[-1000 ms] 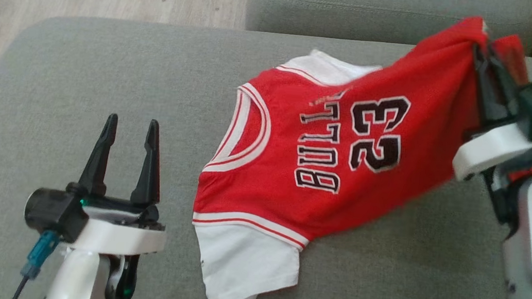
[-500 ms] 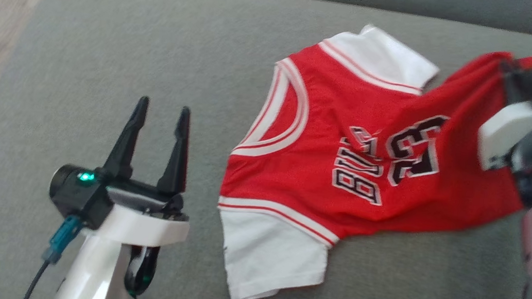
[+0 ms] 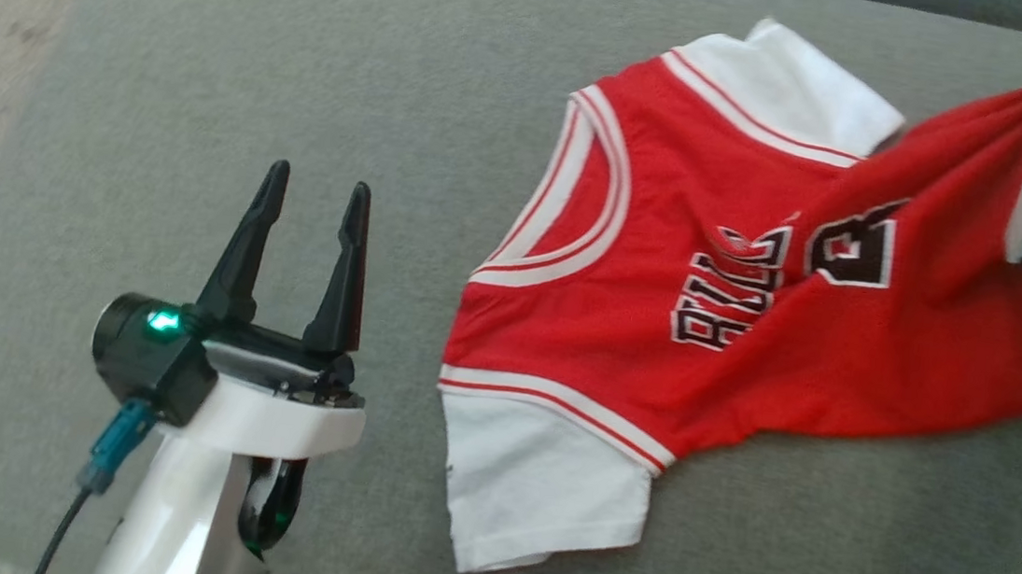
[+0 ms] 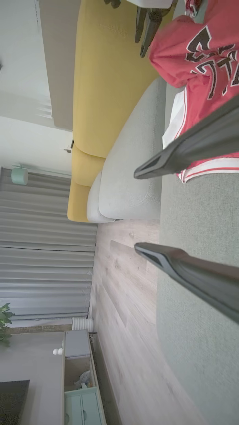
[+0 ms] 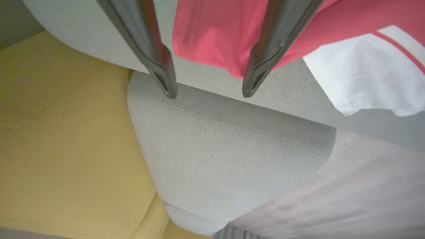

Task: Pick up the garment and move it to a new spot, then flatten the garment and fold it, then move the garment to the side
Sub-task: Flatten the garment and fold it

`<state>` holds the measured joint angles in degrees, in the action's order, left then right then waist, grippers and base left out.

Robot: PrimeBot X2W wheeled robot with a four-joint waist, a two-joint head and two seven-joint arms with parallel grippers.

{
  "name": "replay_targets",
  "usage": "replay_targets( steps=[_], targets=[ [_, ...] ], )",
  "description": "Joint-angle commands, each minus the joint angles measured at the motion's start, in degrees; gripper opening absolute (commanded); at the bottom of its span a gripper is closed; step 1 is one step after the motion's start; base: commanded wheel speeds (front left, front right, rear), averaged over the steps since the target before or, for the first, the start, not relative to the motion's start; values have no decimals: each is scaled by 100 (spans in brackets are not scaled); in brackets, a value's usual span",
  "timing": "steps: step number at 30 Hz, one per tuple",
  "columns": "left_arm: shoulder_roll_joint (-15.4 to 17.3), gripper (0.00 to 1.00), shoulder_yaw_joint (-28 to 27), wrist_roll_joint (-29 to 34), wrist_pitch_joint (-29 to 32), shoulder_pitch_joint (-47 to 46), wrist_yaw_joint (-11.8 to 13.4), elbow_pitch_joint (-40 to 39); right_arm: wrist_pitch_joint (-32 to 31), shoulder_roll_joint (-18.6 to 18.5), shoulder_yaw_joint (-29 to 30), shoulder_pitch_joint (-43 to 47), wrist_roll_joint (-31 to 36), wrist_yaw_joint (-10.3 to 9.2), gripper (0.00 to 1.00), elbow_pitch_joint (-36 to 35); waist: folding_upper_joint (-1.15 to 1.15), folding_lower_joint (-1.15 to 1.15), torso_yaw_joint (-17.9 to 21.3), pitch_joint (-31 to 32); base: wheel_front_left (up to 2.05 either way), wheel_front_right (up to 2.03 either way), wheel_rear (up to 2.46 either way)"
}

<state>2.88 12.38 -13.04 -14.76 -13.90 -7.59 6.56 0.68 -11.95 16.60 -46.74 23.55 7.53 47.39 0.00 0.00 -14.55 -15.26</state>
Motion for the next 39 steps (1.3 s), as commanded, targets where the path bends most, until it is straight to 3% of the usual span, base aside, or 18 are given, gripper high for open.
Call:
replay_targets(
  steps=[1, 7, 12, 18, 25, 30, 39],
  targets=[
    [86, 100, -240, 12, -24, -178, 10, -221, 270, 223, -1, -189, 37, -4, 100, -126, 0, 0, 225, 172, 0, 0, 0],
    [70, 100, -409, -14, -24, -37, 10, -241, 1175, 755, 78, 104, -434, -4, 100, -210, 0, 0, 809, 529, 0, 0, 0],
    [55, 100, -530, -48, -24, 129, 10, -225, 1362, 890, 76, 553, -1219, -4, 100, -693, 0, 0, 1242, 778, 0, 0, 0],
    [42, 100, -782, -66, -24, 216, 12, -183, 1418, 905, -1084, 1826, -2968, -4, 100, -1857, 0, 0, 1726, 911, 0, 0, 0],
    [116, 100, -815, -39, -24, 94, 11, 234, 1427, 906, -1736, 3460, -3728, -4, 100, -3028, 0, 0, 2097, 830, 0, 0, 0],
    [563, 100, -637, 27, 189, -435, 11, 490, 1427, 906, -1812, 3504, -3809, -4, 100, -3467, 0, 0, 2335, 518, 0, 0, 0],
    [1894, 100, 310, -846, 2035, -2391, 10, 1195, 1413, 907, -1952, 3187, -4064, -4, 100, -3806, 0, 0, 2672, -422, 0, 0, 0]
  ],
)
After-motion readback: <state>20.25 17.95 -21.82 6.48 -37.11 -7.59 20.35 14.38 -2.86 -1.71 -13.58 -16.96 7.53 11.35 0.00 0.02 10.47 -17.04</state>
